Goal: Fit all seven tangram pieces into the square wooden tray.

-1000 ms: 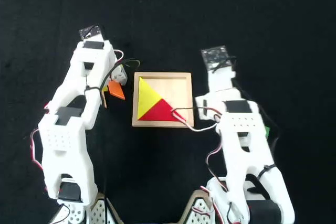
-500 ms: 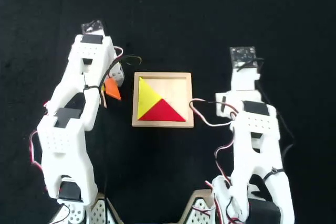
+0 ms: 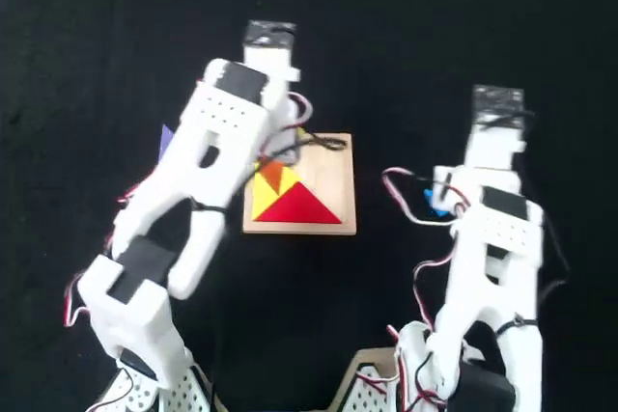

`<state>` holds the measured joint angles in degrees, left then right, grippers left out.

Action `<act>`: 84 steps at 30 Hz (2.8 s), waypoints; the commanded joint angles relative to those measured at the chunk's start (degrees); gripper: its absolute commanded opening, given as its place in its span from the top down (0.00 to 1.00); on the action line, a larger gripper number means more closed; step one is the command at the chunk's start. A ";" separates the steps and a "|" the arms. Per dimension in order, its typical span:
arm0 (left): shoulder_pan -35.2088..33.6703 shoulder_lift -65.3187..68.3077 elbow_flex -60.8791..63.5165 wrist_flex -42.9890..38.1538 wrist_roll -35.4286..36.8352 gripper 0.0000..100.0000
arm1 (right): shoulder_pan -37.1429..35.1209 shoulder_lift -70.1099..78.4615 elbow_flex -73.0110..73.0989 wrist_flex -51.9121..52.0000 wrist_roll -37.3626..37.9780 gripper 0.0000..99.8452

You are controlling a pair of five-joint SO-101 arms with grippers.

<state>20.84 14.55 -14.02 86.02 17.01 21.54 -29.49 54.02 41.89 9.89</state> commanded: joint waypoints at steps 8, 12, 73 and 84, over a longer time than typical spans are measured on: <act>10.24 9.93 -3.03 -7.21 7.12 0.97 | 1.67 -1.80 -2.86 -0.97 -2.73 0.99; 9.98 10.46 -2.51 -10.90 15.56 0.97 | 1.58 -1.80 -2.86 -0.97 -2.73 0.99; 11.12 14.42 8.40 -31.65 19.34 0.80 | -0.53 -1.80 -2.42 -0.97 -2.29 0.99; 11.38 14.42 8.40 -31.65 19.34 0.80 | -0.53 -1.80 -2.51 -0.97 -2.29 0.99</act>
<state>31.21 29.67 -4.97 53.93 36.70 22.42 -29.49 54.02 41.89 7.69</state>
